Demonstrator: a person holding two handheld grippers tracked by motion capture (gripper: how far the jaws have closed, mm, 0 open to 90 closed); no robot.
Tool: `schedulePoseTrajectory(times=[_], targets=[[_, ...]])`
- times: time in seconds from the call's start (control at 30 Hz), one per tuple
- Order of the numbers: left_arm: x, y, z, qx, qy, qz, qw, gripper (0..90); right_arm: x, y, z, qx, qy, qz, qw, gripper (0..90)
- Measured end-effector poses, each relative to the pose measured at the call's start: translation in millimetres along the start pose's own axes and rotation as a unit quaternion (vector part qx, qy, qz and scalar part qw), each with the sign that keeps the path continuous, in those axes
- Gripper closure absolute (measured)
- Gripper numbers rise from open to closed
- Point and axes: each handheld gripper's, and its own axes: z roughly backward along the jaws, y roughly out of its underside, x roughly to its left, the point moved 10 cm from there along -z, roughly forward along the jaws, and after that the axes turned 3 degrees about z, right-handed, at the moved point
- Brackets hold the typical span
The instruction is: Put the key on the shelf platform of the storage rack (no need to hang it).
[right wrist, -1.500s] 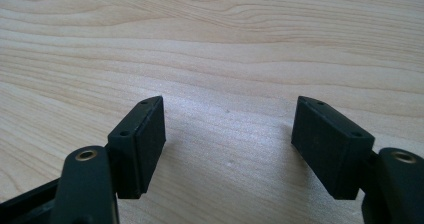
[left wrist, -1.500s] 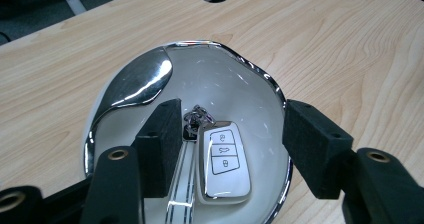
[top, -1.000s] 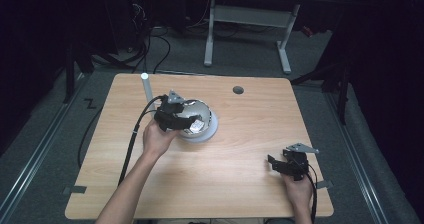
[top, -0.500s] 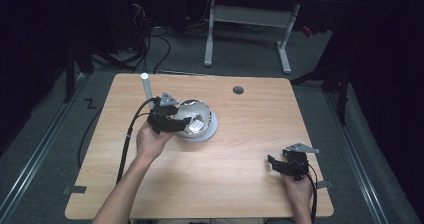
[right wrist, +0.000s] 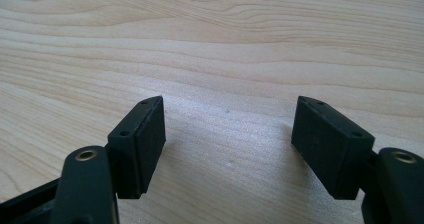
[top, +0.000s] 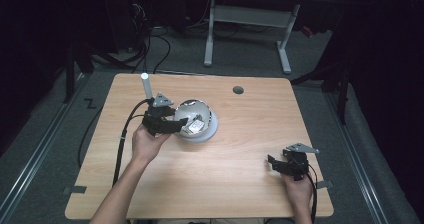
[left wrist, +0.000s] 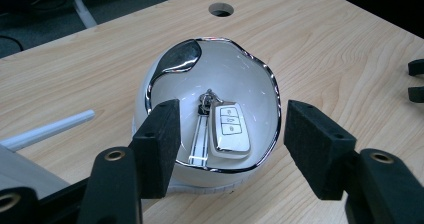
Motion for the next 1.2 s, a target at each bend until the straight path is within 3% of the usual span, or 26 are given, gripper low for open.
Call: schedulePoseTrajectory(times=[0.9, 0.93, 0.97, 1.0, 1.03, 1.2], targets=[[15.1, -19.8, 26.1, -0.03, 0.003, 0.011, 0.9995, 40.2, -0.2, -0.1, -0.1, 0.0, 0.002, 0.004, 1.0, 30.0], [15.8, -20.4, 27.1, -0.03, 0.006, 0.006, 0.9995, 40.2, -0.2, -0.1, -0.1, 0.0, 0.002, 0.004, 1.0, 30.0], [9.7, -24.9, 24.8, -0.052, 0.032, 0.012, 0.9981, 40.2, -0.2, -0.1, -0.2, 0.0, 0.002, 0.004, 1.0, 30.1], [9.7, -24.5, 26.2, -0.05, 0.03, 0.022, 0.998, 40.2, -0.3, -0.1, -0.2, 0.0, 0.002, 0.005, 1.0, 30.0], [17.8, -23.1, 30.1, -0.035, 0.003, 0.017, 0.9992, 40.2, -0.2, -0.1, -0.2, 0.0, 0.002, 0.004, 1.0, 30.1], [21.8, -25.3, 35.8, -0.043, 0.004, 0.006, 0.999, 40.2, -0.3, -0.1, -0.2, 0.0, 0.002, 0.006, 1.0, 30.0]])
